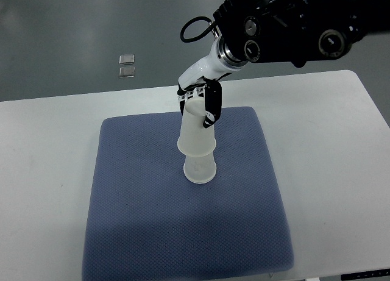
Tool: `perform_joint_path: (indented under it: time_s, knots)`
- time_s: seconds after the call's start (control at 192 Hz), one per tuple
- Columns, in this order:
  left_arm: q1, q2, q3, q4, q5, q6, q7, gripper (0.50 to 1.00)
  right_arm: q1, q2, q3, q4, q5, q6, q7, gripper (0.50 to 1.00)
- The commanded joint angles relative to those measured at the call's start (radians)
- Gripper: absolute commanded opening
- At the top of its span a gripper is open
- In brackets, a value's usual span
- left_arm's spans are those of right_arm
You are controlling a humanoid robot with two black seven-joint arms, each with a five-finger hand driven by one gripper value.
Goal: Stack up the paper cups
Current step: 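Lower the held cup down onto the cup on the pad, then open the right hand fingers and release the stacked cup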
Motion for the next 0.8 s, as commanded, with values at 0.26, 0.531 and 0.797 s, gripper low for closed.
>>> perform_joint_path:
  time_s: [0.26, 0.531, 0.797]
  knots:
    - [0.000, 0.000, 0.000, 0.001, 0.000, 0.002, -0.001, 1.000, -0.016, 0.020, -0.024, 0.000, 0.000, -0.041, 0.000, 0.772]
    - [0.000, 0.000, 0.000, 0.003, 0.000, 0.002, -0.001, 1.000, -0.022, 0.023, -0.030, 0.000, 0.000, -0.047, 0.000, 0.797]
    - [-0.001, 0.000, 0.000, 0.003, 0.000, 0.003, -0.001, 1.000, -0.028, 0.028, -0.027, 0.002, 0.002, -0.050, 0.002, 0.825]
